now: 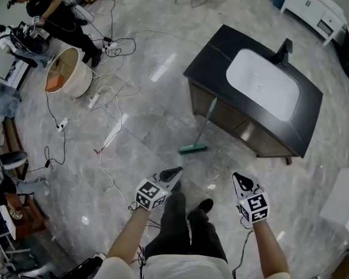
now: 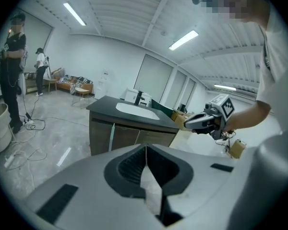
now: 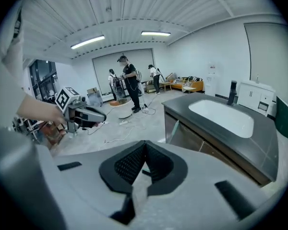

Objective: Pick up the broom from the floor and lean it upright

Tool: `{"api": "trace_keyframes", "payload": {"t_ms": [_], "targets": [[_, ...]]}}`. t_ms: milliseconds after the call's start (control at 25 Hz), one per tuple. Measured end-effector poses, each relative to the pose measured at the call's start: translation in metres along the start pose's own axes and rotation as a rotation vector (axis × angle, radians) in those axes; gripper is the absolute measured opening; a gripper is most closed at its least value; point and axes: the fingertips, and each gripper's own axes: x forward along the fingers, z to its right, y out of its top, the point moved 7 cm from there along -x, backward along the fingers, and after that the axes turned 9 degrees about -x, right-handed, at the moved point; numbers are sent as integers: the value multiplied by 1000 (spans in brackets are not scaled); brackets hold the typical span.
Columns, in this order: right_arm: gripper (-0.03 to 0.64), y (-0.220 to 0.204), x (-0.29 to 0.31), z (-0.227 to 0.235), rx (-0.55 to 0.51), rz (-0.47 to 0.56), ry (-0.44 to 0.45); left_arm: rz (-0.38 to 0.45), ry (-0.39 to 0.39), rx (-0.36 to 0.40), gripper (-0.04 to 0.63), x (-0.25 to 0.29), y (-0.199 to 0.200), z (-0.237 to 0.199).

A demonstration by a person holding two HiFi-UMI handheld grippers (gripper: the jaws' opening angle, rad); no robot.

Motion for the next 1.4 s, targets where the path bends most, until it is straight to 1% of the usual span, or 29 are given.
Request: {"api": "trace_keyframes", "payload": {"t_ms": [120,280,360,520,720,880,1120,1240,1400], "targets": [[0,34,-49,-19,-7,4,0,-10,23,-4,14,-44,19,44],[0,74,-97,-47,-5,39,-16,31,36,1,15,-107,40,84],[0,91,-115,-62,-4,63,-38,49,40,1,14,-137,47,96],[0,119,-140,-95,6,94,-78,75,44,28,15,-193,59,111],[0,149,-156,-142,-17,145,-111,125,16,56,15,-250,70,123],[0,165,-172,-175,-29,201,-129,149,4,98,15,-280,72,127],[0,174,-195,-211,-46,235,-146,156,-27,115,15,-312,70,139],[0,172,-198,-220,-35,261,-161,162,-31,120,15,-320,63,137],[-1,172,-213,-213,-3,285,-172,178,-23,111,15,-320,65,146]]}}
